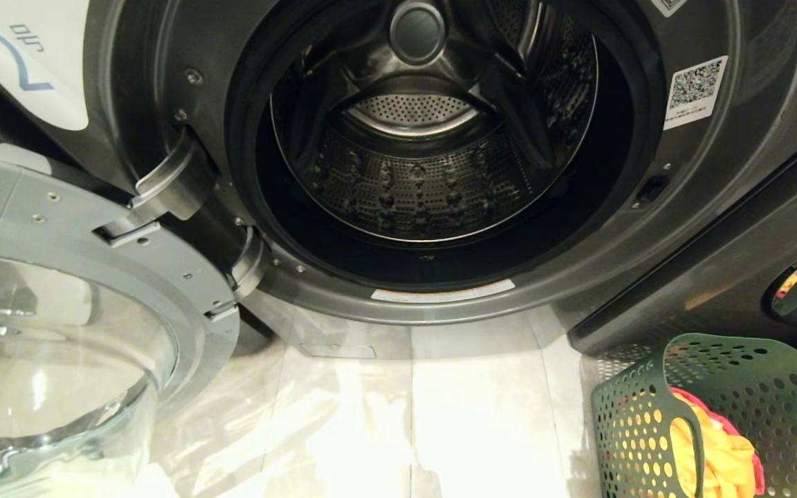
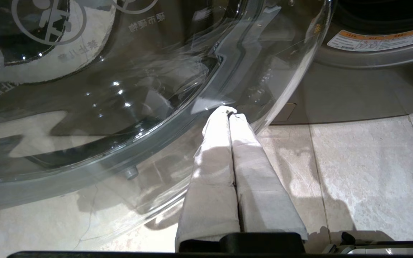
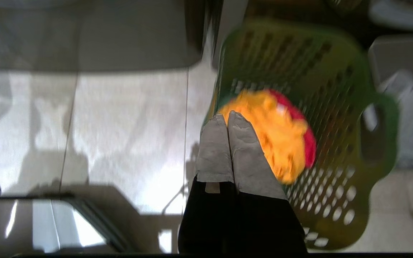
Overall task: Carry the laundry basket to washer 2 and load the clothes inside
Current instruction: Place the clothes into the washing machine
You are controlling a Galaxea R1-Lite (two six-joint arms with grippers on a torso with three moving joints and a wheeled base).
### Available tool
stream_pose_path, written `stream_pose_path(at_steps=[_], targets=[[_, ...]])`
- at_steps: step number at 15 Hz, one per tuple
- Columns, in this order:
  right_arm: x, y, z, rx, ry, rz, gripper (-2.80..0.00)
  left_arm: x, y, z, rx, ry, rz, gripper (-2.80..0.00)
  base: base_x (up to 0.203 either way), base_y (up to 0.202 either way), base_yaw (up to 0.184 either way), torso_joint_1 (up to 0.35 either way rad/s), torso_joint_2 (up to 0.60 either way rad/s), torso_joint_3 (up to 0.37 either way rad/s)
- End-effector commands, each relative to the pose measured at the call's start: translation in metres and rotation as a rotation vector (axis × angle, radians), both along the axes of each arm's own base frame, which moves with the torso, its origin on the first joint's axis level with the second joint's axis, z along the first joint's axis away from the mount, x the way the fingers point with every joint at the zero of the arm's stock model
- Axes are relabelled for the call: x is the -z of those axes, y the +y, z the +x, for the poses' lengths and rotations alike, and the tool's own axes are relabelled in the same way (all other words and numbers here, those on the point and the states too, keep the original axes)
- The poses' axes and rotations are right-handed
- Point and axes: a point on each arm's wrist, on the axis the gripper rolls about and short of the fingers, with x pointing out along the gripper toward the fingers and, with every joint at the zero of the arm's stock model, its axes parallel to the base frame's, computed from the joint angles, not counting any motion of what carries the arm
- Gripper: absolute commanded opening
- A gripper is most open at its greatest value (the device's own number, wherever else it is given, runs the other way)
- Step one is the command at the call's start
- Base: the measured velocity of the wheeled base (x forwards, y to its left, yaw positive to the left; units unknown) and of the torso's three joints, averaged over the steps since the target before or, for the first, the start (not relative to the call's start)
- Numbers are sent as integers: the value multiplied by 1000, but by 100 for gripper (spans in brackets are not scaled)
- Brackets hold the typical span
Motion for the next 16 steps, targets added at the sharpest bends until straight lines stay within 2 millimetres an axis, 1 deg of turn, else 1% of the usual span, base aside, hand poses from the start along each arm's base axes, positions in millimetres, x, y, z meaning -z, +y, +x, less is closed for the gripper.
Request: stream_pose_path(at_steps=[1,2,3,4,5,6,7,9,10,11,13,15,16], targets=[[-50,-1,-2,36,-24,6,-280,11,0,3,0,39,0,-280,0,0,0,0,0,0],[-69,-1,8,68,26,28,-280,11,0,3,0,38,-2,-280,0,0,0,0,0,0],[-87,-2,29,113,119,71,-280,11,0,3,-1,38,-13,-280,0,0,0,0,0,0],[-96,-3,52,161,217,125,-280,11,0,3,-5,37,-35,-280,0,0,0,0,0,0],[-98,-4,78,214,320,188,-280,11,0,3,-6,36,-61,-280,0,0,0,0,0,0],[-96,-5,102,271,416,249,-280,11,0,3,-5,34,-76,-280,0,0,0,0,0,0],[-89,-6,127,334,513,305,-280,11,0,3,-5,34,-76,-280,0,0,0,0,0,0],[-76,-10,159,447,639,375,-280,11,0,3,-5,34,-76,-280,0,0,0,0,0,0],[-68,-12,170,496,688,394,0,11,0,3,-6,34,-76,-280,0,0,0,0,0,0],[-61,-14,174,537,719,415,0,11,0,3,-4,34,-76,-280,0,0,0,0,0,0],[-46,-20,168,607,771,436,0,11,0,3,-4,34,-76,-280,0,0,0,0,0,0],[-31,-26,178,659,828,460,0,11,0,3,-4,34,-76,-280,0,0,0,0,0,0],[-24,-31,185,693,818,490,0,11,0,3,-4,34,-76,-280,0,0,0,0,0,0]])
